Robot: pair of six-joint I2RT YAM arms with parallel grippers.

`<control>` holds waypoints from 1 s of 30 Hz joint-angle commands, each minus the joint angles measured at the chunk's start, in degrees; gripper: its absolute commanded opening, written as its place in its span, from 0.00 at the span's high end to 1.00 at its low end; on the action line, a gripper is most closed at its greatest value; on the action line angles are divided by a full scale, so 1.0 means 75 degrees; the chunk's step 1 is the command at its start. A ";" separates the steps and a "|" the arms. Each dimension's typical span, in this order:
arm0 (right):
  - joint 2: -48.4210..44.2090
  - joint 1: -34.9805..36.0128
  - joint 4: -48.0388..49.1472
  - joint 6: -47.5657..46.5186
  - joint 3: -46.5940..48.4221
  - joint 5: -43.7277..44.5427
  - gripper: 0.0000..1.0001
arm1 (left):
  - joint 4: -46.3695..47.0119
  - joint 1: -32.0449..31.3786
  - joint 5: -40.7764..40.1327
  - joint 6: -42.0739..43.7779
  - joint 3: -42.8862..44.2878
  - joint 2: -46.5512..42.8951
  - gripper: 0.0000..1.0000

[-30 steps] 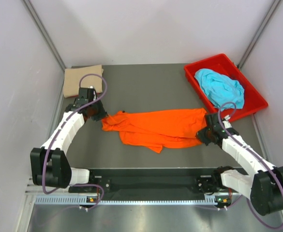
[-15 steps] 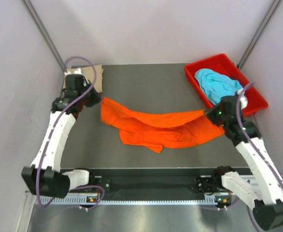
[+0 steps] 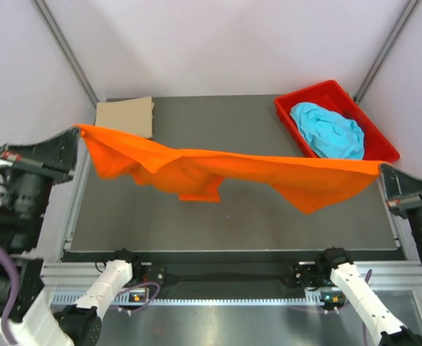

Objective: Fold and stack the t-shirts
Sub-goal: Flatten the tshirt out

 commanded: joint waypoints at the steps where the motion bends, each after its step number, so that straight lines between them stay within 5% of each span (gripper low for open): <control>1: -0.0037 0.0032 -0.0610 0.0089 0.0370 0.0159 1.00 | -0.0880 0.0026 -0.0239 -0.0105 0.0583 0.0248 1.00; 6: 0.0628 0.0044 0.0195 -0.0155 0.0325 -0.0390 1.00 | -0.0963 0.0026 -0.0099 0.0245 0.0973 0.0904 1.00; 12: 0.2593 0.0032 0.2875 -0.1069 -0.0988 -0.2261 1.00 | 0.0336 0.0026 0.0042 0.0843 -0.0758 0.2028 1.00; 17: 0.4776 0.0032 0.4322 -0.1585 -0.0218 -0.2959 1.00 | 0.1954 0.0050 -0.1456 0.1183 -0.1068 0.3633 1.00; 20: 0.6659 -0.0003 0.4172 -0.2217 0.1409 -0.2737 1.00 | 0.2249 0.0213 -0.1656 0.1289 0.0113 0.4886 1.00; 27: 0.8106 -0.0494 0.3574 -0.3002 0.4259 -0.1810 1.00 | 0.2354 0.0729 -0.1213 0.1370 0.4015 0.6448 1.00; 30: 0.7980 -0.0787 0.3480 -0.3319 0.4543 -0.1833 1.00 | 0.2682 0.0741 -0.1013 0.1676 0.3729 0.6121 1.00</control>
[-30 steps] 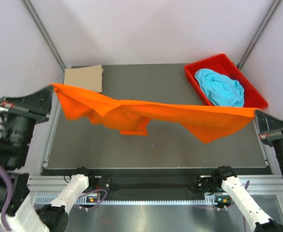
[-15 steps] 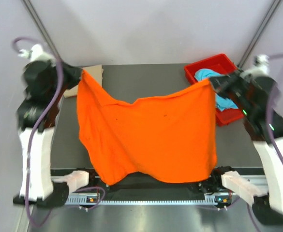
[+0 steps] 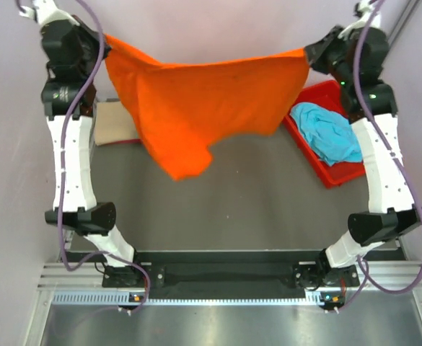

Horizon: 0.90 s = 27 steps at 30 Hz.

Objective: Fold and stack the t-shirts
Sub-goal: Flatten the tshirt out

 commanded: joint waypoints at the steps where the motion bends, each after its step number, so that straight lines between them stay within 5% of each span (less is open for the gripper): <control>1: -0.0484 -0.0353 0.0312 -0.0721 0.0478 0.0262 1.00 | 0.0952 0.0042 0.0104 0.0408 0.0152 -0.1053 1.00; 6: -0.1641 -0.0389 0.0720 -0.0956 -0.1453 0.0086 1.00 | 0.1991 0.0042 0.0606 0.0245 -0.3482 -0.3136 1.00; 10: -0.2627 -0.0389 0.1447 -0.0850 -0.4265 -0.0207 1.00 | 0.2498 0.0042 0.1110 -0.0095 -0.5964 -0.4441 1.00; 23: -0.4655 -0.0307 0.0581 0.0402 -1.0266 -0.0289 1.00 | -0.0806 0.0030 0.0362 -0.0784 -1.1411 -0.7161 1.00; 27: -0.5042 -0.0295 0.0616 0.1199 -1.1883 -0.0137 1.00 | -0.1029 0.0030 -0.0164 -0.1196 -1.2073 -0.7758 1.00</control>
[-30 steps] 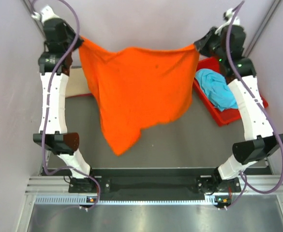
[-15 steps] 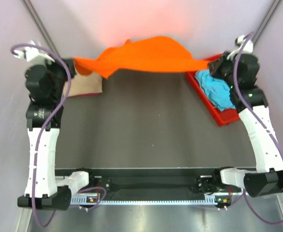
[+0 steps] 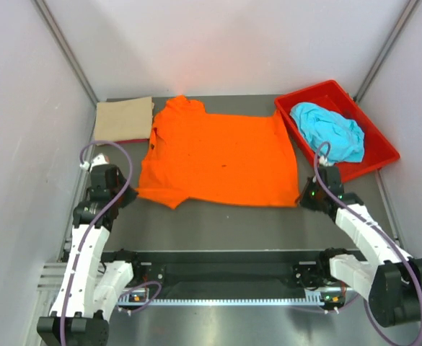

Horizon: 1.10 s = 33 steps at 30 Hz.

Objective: Fold and stack the t-shirts
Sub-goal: Flatten the tshirt out, then fold the tshirt

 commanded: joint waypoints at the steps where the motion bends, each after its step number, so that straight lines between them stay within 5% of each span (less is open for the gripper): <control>1: -0.0537 0.0051 0.0004 0.0833 -0.0701 0.0224 1.00 | -0.0478 0.0013 -0.0801 -0.0573 0.0006 -0.0407 1.00; 13: -0.2014 0.0051 -0.1225 0.1724 -0.0891 0.0565 1.00 | -0.2156 0.0013 -0.1036 -0.1676 0.0464 -0.0172 1.00; 19: -0.2494 0.0051 -0.2022 0.1771 -0.0656 0.0611 1.00 | -0.2881 0.0013 -0.2195 -0.1838 0.0711 -0.0571 1.00; 33: -0.2929 0.0087 -0.2797 0.1806 -0.0598 0.1116 1.00 | -0.3047 0.0001 -0.2056 -0.1945 0.0571 -0.0876 1.00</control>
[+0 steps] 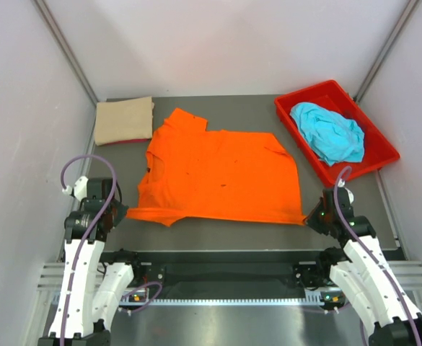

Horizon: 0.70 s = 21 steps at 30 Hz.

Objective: Fold and stack the t-shirts
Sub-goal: Fold the tshirt

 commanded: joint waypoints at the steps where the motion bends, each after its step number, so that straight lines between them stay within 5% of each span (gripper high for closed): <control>1: 0.0058 0.0034 -0.0095 0.0029 0.0341 0.0472 1.00 | 0.0100 -0.0002 -0.0308 -0.0033 -0.0003 -0.0115 1.00; 11: 0.1147 0.0046 0.0865 -0.0135 0.0539 0.0683 1.00 | 0.2538 -0.0002 0.1309 0.0342 -0.1117 0.0469 1.00; 21: 0.2951 0.0058 0.1626 -0.0405 0.1676 0.1022 1.00 | 0.3780 -0.0119 0.0665 0.1886 -0.0160 0.2859 1.00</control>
